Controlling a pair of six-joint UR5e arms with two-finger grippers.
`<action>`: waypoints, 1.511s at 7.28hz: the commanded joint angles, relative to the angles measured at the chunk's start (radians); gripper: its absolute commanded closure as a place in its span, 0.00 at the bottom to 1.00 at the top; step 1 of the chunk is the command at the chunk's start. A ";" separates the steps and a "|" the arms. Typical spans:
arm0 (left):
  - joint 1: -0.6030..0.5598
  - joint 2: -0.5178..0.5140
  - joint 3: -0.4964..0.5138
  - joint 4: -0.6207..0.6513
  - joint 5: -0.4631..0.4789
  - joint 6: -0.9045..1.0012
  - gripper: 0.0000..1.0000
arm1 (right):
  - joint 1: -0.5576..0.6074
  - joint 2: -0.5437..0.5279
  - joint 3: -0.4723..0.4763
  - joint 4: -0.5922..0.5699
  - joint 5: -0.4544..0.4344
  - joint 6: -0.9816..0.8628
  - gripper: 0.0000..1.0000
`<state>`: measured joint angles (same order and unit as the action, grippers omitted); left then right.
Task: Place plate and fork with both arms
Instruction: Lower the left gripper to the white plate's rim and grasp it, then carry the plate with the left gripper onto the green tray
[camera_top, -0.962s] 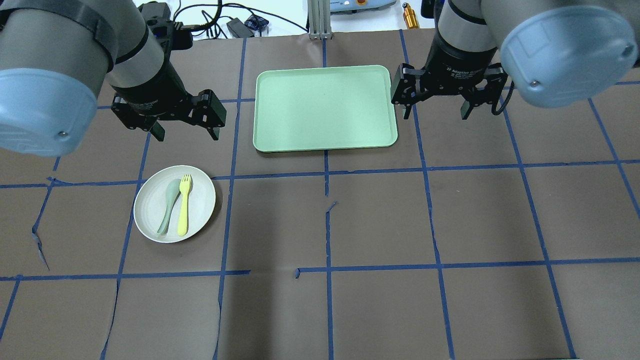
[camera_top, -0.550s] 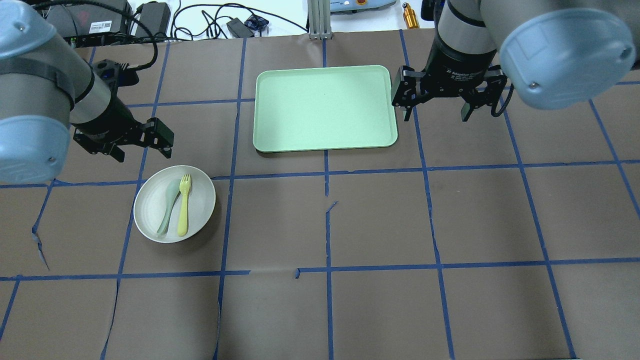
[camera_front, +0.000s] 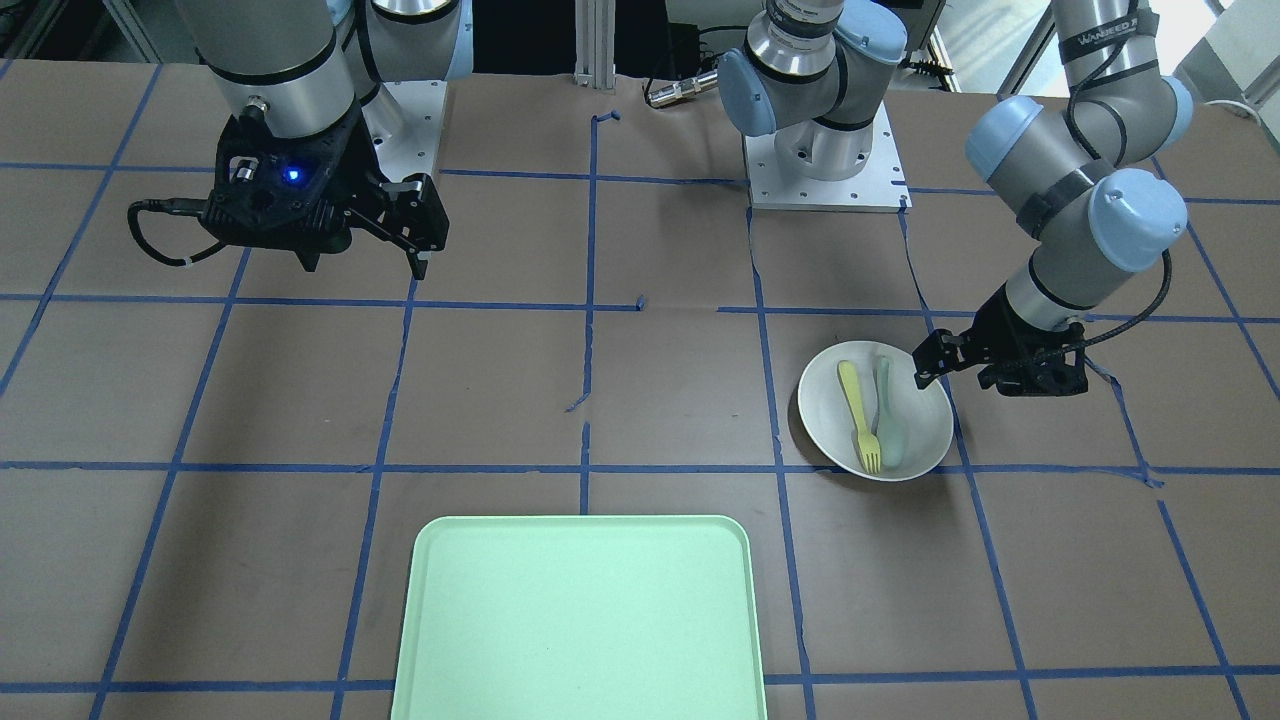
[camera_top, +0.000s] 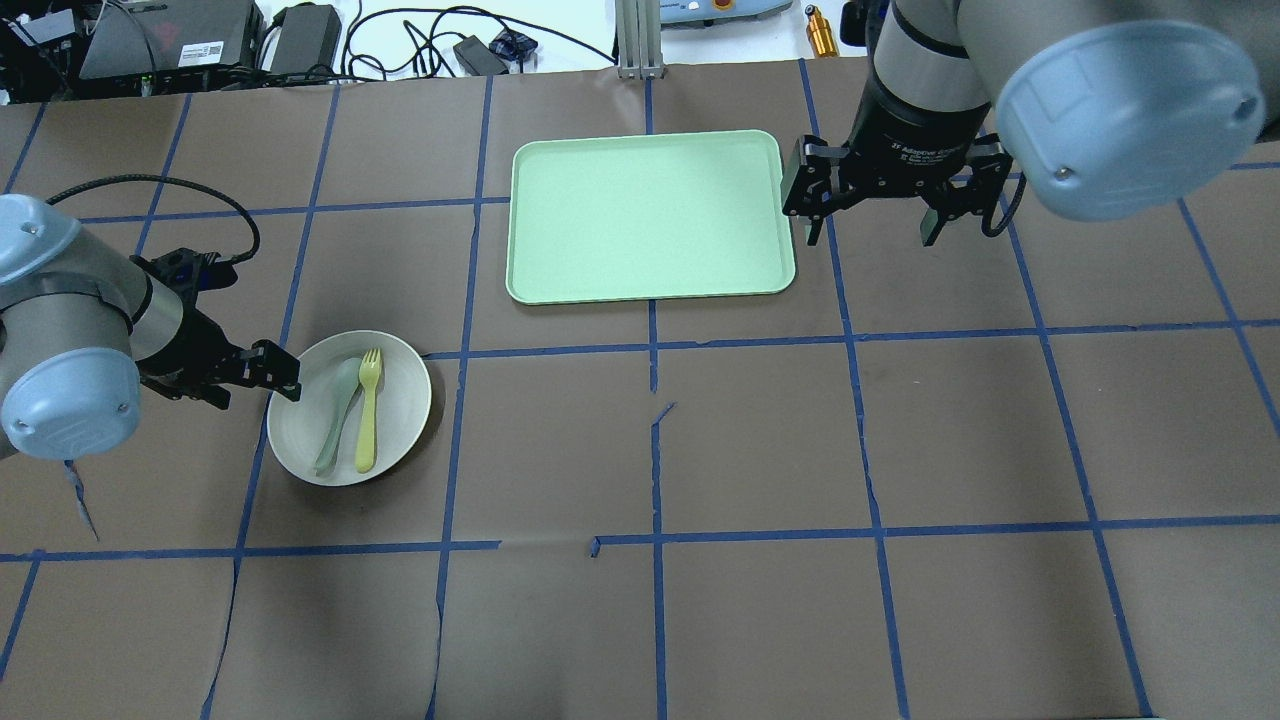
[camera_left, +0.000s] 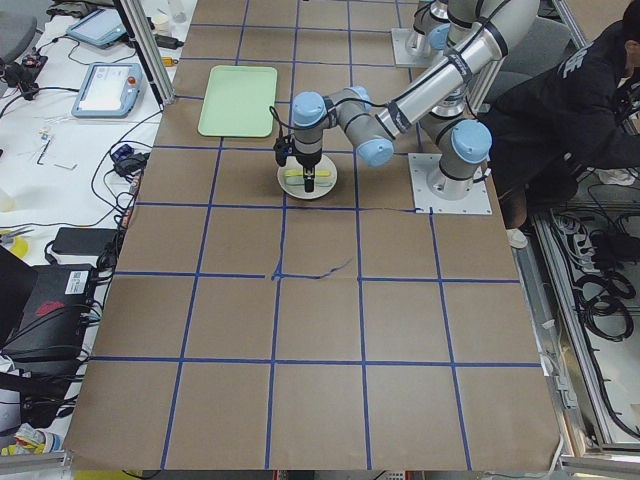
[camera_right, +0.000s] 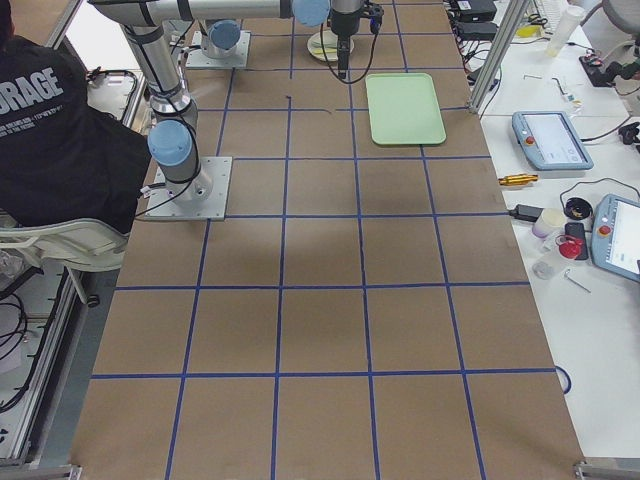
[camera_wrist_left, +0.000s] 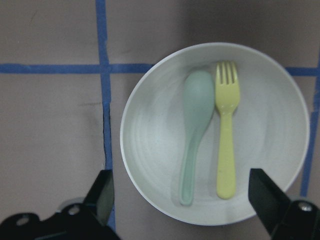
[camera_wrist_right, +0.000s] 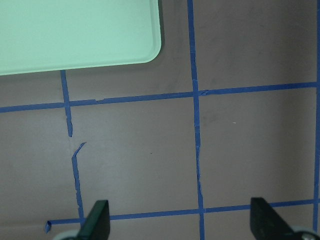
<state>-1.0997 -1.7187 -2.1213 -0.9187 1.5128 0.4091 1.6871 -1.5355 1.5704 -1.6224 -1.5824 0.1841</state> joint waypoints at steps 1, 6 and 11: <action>0.024 -0.080 -0.014 0.070 0.003 0.011 0.33 | 0.000 0.000 0.000 0.001 -0.001 0.000 0.00; 0.024 -0.107 0.003 0.090 -0.041 -0.019 1.00 | 0.000 0.000 0.000 -0.001 -0.001 0.000 0.00; -0.289 -0.245 0.412 -0.133 -0.416 -0.324 1.00 | 0.000 0.005 0.000 -0.001 -0.001 0.000 0.00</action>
<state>-1.2694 -1.8877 -1.8041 -1.0858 1.1374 0.1819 1.6874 -1.5336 1.5708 -1.6222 -1.5827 0.1841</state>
